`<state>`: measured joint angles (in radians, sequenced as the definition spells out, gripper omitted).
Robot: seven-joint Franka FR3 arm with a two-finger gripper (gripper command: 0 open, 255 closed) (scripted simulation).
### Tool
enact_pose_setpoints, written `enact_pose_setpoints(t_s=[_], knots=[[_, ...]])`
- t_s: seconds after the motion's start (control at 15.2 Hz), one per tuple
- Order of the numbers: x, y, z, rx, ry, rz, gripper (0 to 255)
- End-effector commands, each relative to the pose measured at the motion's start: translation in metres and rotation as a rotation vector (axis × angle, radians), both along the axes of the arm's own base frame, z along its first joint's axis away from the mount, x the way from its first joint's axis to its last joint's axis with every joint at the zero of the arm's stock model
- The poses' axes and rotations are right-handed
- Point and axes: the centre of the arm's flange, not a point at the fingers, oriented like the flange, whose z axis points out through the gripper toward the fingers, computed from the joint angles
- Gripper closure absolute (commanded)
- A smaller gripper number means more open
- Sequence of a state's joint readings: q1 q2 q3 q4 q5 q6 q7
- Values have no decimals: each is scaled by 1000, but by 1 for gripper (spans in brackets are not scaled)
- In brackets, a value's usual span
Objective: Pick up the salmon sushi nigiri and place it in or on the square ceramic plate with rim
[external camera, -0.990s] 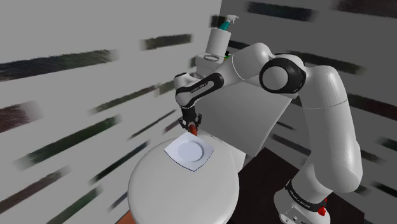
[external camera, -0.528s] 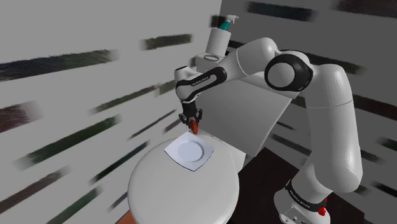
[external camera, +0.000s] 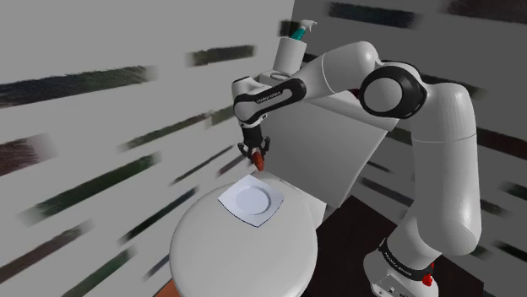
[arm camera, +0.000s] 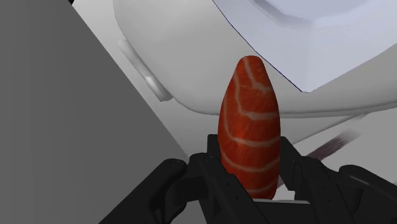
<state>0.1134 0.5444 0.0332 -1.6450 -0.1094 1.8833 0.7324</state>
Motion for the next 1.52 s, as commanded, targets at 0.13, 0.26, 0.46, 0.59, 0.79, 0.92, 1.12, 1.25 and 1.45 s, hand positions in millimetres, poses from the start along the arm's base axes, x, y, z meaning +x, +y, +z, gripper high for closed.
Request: enact_pose_setpoints(t_s=[0.13,0.26,0.46,0.59,0.79,0.92,1.12,1.25,1.45], knots=[[0,0,22,0,0,0,255],[0,0,32,0,0,0,255],[0,0,46,0,0,0,255],[-18,19,45,0,0,0,255],[-45,48,44,0,0,0,255],[-64,67,44,0,0,0,255],[-91,95,43,0,0,0,255],[-109,115,42,0,0,0,255],[-121,127,31,0,0,0,255]])
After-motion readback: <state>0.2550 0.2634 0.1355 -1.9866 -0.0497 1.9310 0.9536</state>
